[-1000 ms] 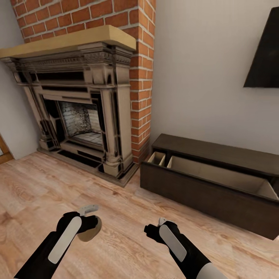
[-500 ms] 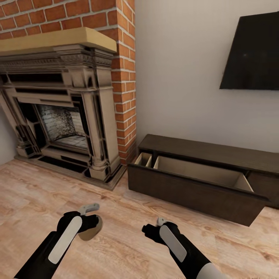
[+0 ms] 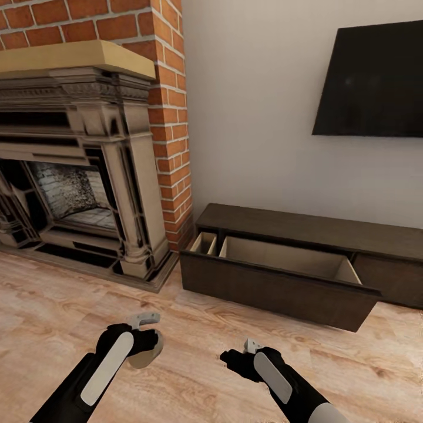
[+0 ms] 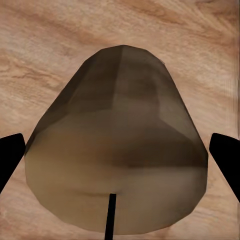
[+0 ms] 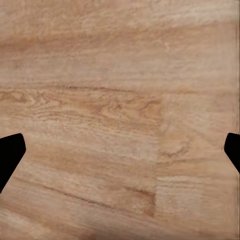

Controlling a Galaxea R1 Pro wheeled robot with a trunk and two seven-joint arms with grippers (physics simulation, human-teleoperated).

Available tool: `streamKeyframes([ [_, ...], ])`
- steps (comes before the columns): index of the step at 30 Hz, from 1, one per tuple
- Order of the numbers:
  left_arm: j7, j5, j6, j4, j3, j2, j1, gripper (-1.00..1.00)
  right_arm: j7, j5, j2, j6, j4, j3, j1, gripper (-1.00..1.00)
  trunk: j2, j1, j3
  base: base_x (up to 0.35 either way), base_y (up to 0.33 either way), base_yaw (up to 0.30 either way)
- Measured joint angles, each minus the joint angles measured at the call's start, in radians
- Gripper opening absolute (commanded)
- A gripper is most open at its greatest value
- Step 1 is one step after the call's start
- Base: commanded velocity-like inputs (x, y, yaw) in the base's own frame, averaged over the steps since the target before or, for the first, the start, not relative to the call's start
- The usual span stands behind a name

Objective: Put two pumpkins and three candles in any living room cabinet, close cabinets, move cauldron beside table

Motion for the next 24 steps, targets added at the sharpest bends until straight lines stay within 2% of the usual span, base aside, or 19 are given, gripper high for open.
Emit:
streamKeyframes([
  [15, -0.001, 0.004, 0.000, -0.002, -0.006, 0.003, 0.000, -1.00, 0.002, -0.005, -0.006, -0.005, 0.025, 0.002, 0.000, 1.00, 0.105, -0.058, 0.026, -0.001, 0.000, -0.167],
  [24, 0.000, 0.003, 0.000, -0.002, -0.006, 0.004, 0.000, -1.00, 0.002, -0.006, -0.006, -0.005, 0.032, 0.002, 0.000, 1.00, 0.168, -0.092, 0.041, -0.064, 0.000, -0.167],
])
